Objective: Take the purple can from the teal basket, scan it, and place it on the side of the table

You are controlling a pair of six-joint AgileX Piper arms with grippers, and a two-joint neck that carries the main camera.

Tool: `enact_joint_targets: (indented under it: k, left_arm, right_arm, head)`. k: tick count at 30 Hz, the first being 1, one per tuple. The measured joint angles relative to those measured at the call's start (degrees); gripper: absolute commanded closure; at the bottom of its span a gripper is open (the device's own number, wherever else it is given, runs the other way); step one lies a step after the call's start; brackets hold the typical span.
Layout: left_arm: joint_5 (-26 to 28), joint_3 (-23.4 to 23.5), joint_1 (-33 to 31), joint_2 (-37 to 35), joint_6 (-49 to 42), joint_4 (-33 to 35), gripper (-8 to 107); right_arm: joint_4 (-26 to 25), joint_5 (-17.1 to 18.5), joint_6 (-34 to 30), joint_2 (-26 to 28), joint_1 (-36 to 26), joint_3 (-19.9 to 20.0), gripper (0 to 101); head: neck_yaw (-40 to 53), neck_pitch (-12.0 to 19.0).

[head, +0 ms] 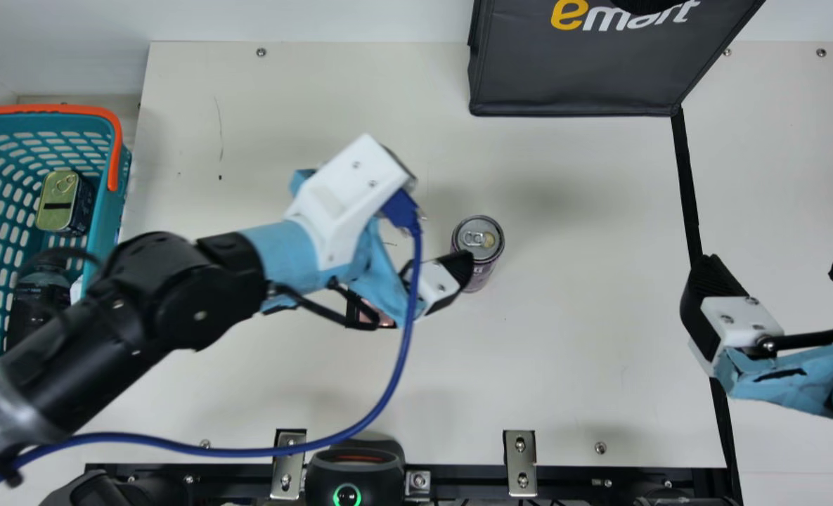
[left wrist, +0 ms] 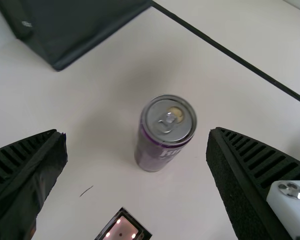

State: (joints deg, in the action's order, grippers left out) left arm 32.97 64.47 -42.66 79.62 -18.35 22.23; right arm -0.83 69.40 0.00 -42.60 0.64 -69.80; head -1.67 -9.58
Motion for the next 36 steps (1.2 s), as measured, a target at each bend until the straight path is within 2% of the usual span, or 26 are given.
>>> enact_joint_targets:
  k: [15,24,30,36]
  left_arm:
    - [6.73,-3.81,14.2,-16.59,15.53,-11.61,9]
    - [12.57,-3.87,23.72,-24.45,20.81,-18.97,9]
    - [15.54,-3.37,28.51,-27.85,21.65,-23.24,9]
    - [15.54,-3.37,28.71,-27.88,21.65,-23.53,9]
  right_arm:
    - [0.0,0.0,0.0,0.0,0.0,0.0,6]
    - [0.0,0.0,0.0,0.0,0.0,0.0,6]
    - [0.0,0.0,0.0,0.0,0.0,0.0,6]
    - [0.0,0.0,0.0,0.0,0.0,0.0,6]
  head:
    - [0.0,0.0]
    - [0.0,0.0]
    - [0.0,0.0]
    - [0.0,0.0]
